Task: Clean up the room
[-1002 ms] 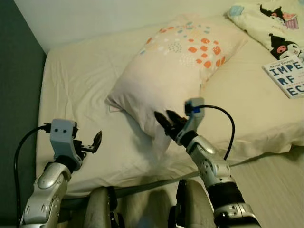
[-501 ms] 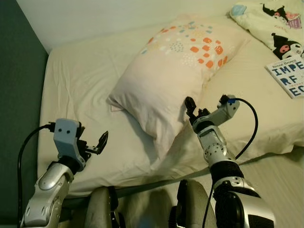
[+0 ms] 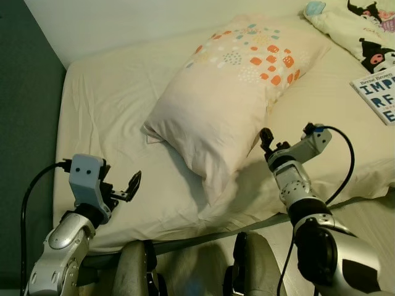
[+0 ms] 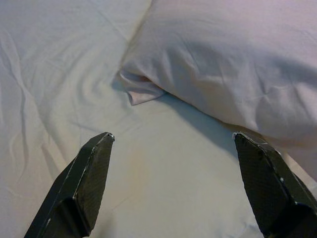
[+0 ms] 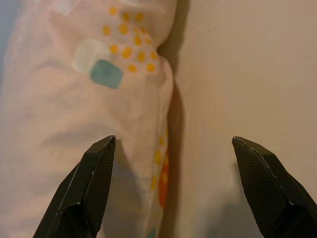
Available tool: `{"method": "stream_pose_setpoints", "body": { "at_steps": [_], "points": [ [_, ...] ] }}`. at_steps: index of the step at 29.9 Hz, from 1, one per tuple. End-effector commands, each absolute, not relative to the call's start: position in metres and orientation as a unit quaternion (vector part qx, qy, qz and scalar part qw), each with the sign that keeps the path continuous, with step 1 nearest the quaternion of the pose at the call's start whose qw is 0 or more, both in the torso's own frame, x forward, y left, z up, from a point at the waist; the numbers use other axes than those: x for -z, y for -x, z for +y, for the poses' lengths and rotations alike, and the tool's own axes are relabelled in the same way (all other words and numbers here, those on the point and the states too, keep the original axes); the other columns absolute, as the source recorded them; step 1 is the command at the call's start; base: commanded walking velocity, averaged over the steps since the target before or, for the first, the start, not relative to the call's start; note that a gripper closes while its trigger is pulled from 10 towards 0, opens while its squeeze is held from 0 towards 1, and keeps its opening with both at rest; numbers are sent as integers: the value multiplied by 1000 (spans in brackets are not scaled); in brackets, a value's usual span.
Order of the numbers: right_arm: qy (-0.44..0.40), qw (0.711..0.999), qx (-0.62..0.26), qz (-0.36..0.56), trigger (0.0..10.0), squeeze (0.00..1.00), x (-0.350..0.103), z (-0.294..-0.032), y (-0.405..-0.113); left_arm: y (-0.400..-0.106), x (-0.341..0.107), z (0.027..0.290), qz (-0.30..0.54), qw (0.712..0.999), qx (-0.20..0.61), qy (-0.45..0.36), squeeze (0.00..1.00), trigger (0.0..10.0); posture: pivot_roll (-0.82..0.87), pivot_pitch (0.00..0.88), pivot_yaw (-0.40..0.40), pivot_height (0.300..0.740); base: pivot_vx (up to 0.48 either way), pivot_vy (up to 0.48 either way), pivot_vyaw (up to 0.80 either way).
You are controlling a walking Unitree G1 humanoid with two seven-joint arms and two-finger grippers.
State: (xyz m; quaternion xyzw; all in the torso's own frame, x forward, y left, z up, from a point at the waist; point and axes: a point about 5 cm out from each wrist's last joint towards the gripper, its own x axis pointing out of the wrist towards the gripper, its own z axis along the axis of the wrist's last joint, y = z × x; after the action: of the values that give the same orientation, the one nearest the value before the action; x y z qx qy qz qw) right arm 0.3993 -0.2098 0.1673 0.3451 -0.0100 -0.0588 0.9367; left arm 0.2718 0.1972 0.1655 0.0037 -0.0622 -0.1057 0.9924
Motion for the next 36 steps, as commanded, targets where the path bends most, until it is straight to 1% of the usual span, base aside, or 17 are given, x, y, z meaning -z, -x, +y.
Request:
{"method": "stream_pose_setpoints", "body": {
  "at_steps": [1, 4, 6, 9, 10, 11, 12, 13, 14, 18, 19, 22, 25, 26, 27, 28, 36],
  "points": [
    [-359, 931, 57, -4, 10000, 0, -161, -210, -398, -266, -166, 205, -53, 994, 95, -20, 0, 10000, 158, 382, 52, 601, 0, 0, 0],
    [-384, 922, 46, -21, 10000, 0, -167, -212, -399, -263, -172, 205, -60, 993, 98, -24, 0, 10000, 172, 386, 53, 601, 0, 0, 0],
    [-382, 923, 30, -18, 10000, 0, -168, -209, -400, -261, -174, 204, -60, 993, 99, -25, 0, 10000, 174, 389, 54, 601, 0, 0, 0],
    [-362, 932, 10, -1, 10000, 0, -166, -201, -401, -258, -173, 204, -59, 993, 100, -27, 0, 10000, 174, 391, 56, 601, 0, 0, 0],
    [-342, 940, 0, 21, 10000, 0, -160, -195, -400, -257, -171, 203, -56, 993, 100, -29, 0, 10000, 174, 390, 57, 601, 0, 0, 0],
    [-342, 940, 0, 21, 10000, 0, -160, -195, -400, -257, -171, 203, -56, 993, 100, -29, 0, 10000, 174, 390, 57, 601, 0, 0, 0],
    [-321, 946, -16, 48, 10000, 0, -151, -186, -398, -257, -170, 202, -53, 993, 101, -31, 0, 10000, 176, 390, 60, 601, 0, 0, 0],
    [-321, 946, -16, 48, 10000, 0, -151, -186, -398, -257, -170, 202, -53, 993, 101, -31, 0, 10000, 176, 390, 60, 601, 0, 0, 0],
    [-304, 950, -33, 67, 10000, 0, -145, -178, -397, -257, -169, 201, -51, 993, 102, -32, 0, 10000, 177, 391, 61, 601, 0, 0, 0],
    [-309, 940, -101, 101, 10000, 0, -132, -150, -392, -259, -169, 202, -49, 993, 103, -35, 0, 10000, 178, 394, 64, 601, 0, 0, 0],
    [-309, 940, -101, 101, 10000, 0, -132, -150, -392, -259, -169, 202, -49, 993, 103, -35, 0, 10000, 178, 394, 64, 601, 0, 0, 0],
    [-292, 939, -140, 113, 10000, 0, -128, -136, -390, -260, -171, 204, -48, 993, 101, -38, 0, 10000, 178, 392, 66, 601, 0, 0, 0],
    [-290, 939, -144, 114, 10000, 0, -128, -134, -390, -260, -171, 204, -48, 993, 101, -39, 0, 10000, 176, 389, 66, 601, 0, 0, 0],
    [-287, 940, -146, 112, 4314, 0, -128, -134, -390, -260, -171, 204, -48, 993, 101, -40, 0, 10000, 176, 389, 66, 601, 0, 0, 0],
    [-283, 942, -143, 111, 745, 0, -129, -136, -390, -260, -171, 203, -48, 993, 102, -41, 0, 10000, 174, 386, 66, 601, 0, 0, 0],
    [-281, 943, -140, 109, 0, 0, -129, -138, -391, -260, -171, 203, -48, 993, 102, -41, 0, 10000, 174, 386, 66, 601, 0, 0, 0],
    [-280, 947, -122, 98, 0, 0, -133, -150, -392, -262, -172, 202, -49, 992, 104, -44, 0, 10000, 169, 379, 69, 601, 0, 0, 0]
  ]
}}
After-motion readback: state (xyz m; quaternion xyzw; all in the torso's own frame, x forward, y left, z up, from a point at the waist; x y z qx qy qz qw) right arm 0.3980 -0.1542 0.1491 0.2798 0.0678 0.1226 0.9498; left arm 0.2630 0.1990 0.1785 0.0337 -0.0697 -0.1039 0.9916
